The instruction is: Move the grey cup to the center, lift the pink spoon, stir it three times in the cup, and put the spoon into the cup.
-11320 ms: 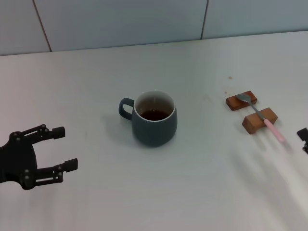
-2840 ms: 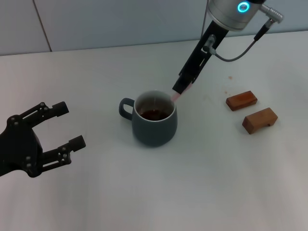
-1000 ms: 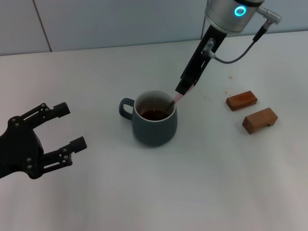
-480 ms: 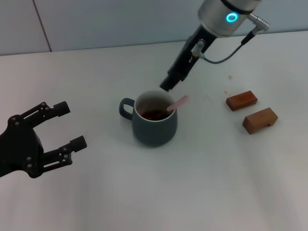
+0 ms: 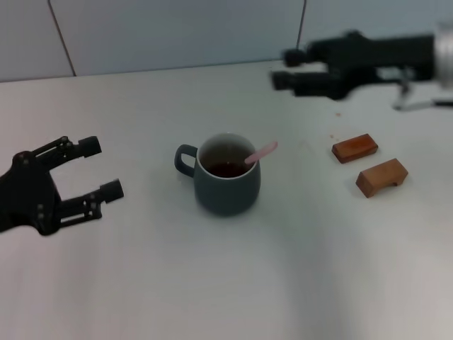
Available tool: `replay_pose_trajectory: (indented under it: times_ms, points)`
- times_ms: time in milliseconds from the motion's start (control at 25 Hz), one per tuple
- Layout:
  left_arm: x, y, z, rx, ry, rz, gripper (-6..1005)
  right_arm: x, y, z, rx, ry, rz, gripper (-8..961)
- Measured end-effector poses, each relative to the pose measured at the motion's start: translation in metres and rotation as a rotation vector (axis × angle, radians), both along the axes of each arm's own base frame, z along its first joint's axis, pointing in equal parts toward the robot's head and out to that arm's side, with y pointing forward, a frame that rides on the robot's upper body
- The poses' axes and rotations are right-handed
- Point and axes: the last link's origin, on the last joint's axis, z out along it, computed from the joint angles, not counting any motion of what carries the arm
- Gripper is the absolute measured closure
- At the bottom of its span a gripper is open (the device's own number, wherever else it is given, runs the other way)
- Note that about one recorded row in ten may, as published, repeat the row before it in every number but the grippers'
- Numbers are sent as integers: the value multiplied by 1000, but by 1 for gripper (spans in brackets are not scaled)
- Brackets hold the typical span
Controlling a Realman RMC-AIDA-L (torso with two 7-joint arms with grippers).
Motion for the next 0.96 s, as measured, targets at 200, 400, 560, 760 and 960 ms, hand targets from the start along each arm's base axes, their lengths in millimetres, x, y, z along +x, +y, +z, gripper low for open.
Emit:
replay_pose_trajectory:
  times_ms: [200, 400, 560, 760, 960]
  points:
    - [6, 26, 0, -115, 110, 53, 163, 62, -34, 1, -46, 77, 13, 344]
    - [12, 44, 1, -172, 218, 70, 163, 94, -47, -2, -147, 7, -17, 237]
    - [15, 51, 6, -177, 248, 73, 163, 102, -50, -1, -169, -23, -29, 192]
    - [18, 59, 11, -196, 290, 83, 163, 104, -49, 3, -163, -46, -24, 136]
    - [18, 61, 14, -213, 301, 105, 163, 106, -47, 5, -143, -60, -17, 137]
